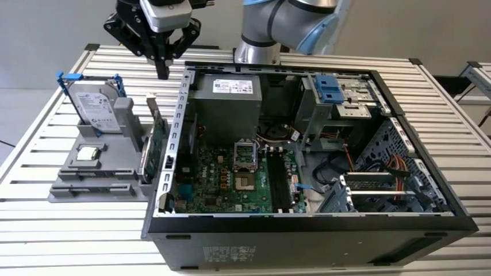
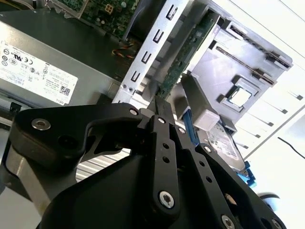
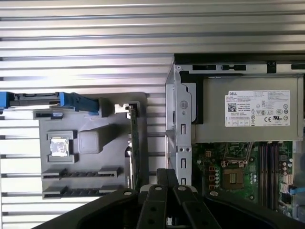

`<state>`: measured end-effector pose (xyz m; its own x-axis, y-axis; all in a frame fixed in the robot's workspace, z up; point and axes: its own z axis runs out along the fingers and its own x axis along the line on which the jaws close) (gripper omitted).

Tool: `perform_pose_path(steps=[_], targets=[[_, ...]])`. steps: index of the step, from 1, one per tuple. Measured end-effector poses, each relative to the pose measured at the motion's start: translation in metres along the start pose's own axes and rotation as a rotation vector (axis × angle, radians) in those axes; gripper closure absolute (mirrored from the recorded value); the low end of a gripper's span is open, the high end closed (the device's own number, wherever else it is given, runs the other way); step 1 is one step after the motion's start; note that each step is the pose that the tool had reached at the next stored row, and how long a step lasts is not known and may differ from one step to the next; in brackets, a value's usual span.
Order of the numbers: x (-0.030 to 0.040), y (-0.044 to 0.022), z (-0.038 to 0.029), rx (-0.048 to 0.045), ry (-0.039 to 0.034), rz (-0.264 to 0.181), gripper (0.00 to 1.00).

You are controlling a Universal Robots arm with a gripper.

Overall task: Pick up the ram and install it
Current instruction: 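Reach for the ram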

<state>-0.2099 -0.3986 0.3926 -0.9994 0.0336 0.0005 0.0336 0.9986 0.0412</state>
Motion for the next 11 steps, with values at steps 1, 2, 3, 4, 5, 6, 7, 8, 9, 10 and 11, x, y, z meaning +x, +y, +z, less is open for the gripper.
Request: perform_pose_path(steps=[1,2,3,4,5,6,7,8,9,10,11], targets=[[0.001,0.0,0.0,0.0001,0.0002,-0.001,1.0],[0.002,-0.0001,0.0,0.0001,0.0003,-0.001,1.0],[0.003,-0.0001,0.0,0.0001,0.0004,-0.001,1.0],[0.0041,-0.0001,0.0,0.0,0.0005,-0.002,1.0],[0.0051,-0.0002,0.0,0.0,0.0005,-0.002,1.0],[0.0062,-0.0002,0.0,0.0,0.0006,-0.003,1.0],[0.0072,-0.0002,0.0,0.0001,0.0008,-0.003,1.0],[0.0083,-0.0003,0.0,0.0001,0.0008,-0.004,1.0],[0.0093,-0.0003,0.0,0.0,0.0009,-0.004,1.0],[0.0104,-0.0003,0.0,0.0001,0.001,-0.005,1.0],[0.0115,-0.0004,0.0,0.0001,0.0011,-0.005,1.0]])
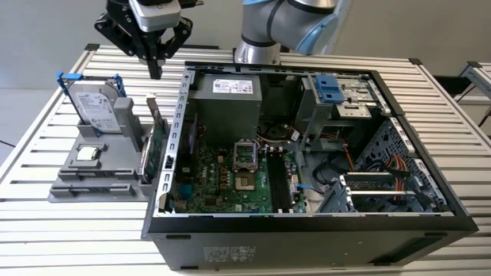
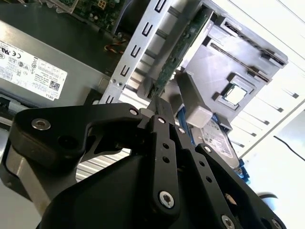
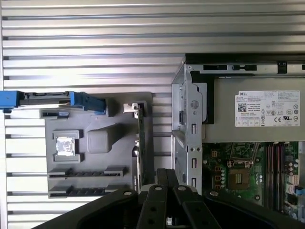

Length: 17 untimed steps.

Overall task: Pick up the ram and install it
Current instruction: 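Reach for the ram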

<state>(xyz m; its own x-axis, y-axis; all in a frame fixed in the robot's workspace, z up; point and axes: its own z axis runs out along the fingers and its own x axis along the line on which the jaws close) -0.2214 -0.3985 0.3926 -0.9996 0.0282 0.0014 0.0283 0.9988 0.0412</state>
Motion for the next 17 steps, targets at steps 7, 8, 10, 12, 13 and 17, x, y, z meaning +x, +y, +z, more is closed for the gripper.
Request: perform_pose_path(steps=[7,8,10,12,13,17], targets=[[0.0076,-0.0002,0.0,0.0,0.0006,-0.003,1.0],[0.0087,-0.0002,0.0,0.0,0.0007,-0.004,1.0],[0.0108,-0.0003,0.0,0.0,0.0009,-0.004,1.0],[0.013,-0.0004,0.0,0.0,0.001,-0.005,1.0],[0.014,-0.0004,0.0,0.0,0.0011,-0.006,1.0],[0.0181,-0.0005,0.0,0.0001,0.0014,-0.007,1.0]])
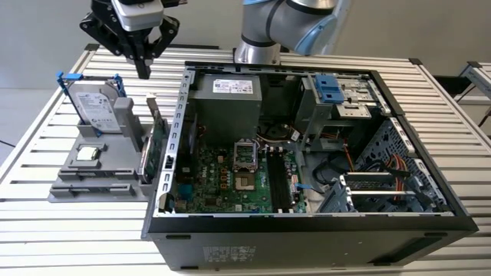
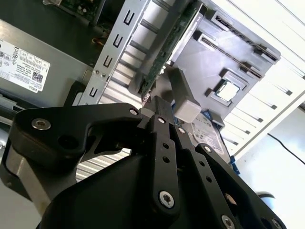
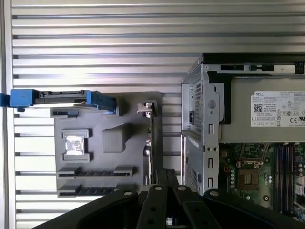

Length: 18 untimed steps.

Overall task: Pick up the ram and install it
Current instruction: 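Reach for the ram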

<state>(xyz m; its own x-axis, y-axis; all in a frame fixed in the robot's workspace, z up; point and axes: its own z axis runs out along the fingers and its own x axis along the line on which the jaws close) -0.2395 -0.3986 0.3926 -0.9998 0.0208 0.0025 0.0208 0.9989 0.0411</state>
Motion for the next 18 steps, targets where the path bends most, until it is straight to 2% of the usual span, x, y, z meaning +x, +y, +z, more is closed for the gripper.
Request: perform_pose_path(steps=[18], targets=[[0.0207,-0.0004,0.0001,-0.0001,0.0008,-0.008,1.0]])
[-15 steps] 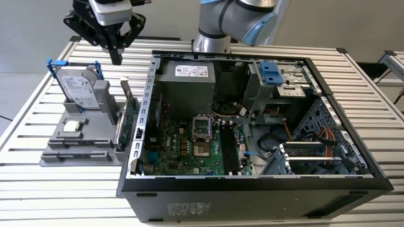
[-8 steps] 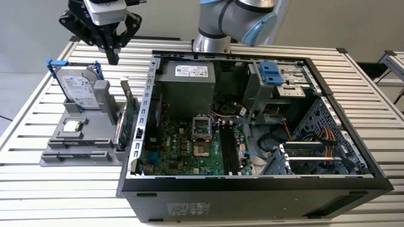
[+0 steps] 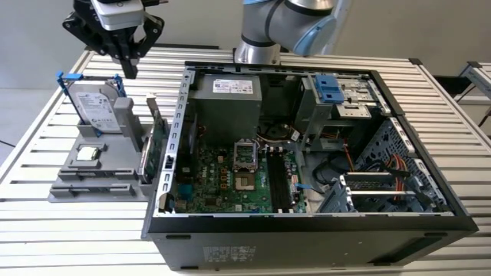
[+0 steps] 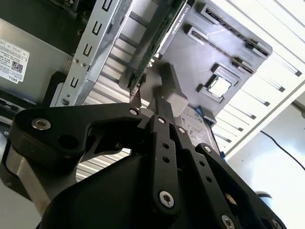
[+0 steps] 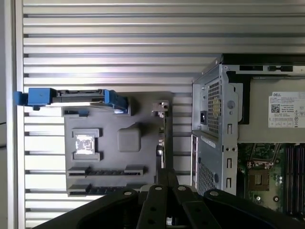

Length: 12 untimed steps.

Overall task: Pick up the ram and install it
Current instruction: 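Reach for the ram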

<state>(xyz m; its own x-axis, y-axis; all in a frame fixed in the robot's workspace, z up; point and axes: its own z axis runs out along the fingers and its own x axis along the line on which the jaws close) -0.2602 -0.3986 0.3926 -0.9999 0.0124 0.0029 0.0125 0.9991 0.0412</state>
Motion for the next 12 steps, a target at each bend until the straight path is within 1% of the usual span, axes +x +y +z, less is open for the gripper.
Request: perform_pose_path(steps=[12], targets=[[0.016,-0.0002,0.0,0.0001,0.0003,-0.006,1.0]])
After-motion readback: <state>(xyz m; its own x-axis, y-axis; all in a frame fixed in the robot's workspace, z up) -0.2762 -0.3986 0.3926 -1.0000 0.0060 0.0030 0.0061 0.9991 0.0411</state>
